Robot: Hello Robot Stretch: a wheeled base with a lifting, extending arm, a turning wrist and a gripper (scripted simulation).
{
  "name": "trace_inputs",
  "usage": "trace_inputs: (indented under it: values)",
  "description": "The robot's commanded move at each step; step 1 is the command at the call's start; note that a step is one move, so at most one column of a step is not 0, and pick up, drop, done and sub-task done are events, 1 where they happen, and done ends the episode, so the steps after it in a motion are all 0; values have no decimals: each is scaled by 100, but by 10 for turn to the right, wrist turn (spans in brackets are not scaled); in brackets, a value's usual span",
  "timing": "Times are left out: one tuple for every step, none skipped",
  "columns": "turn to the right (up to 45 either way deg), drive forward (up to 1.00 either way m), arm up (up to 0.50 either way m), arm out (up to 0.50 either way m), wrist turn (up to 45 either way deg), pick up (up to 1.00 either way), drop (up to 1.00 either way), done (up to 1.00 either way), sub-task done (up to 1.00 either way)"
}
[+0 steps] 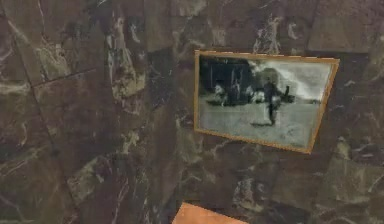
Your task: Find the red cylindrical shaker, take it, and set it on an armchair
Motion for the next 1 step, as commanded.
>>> trace_inputs:
  values:
    - [450,0,0,0,0,0,0,0,0]
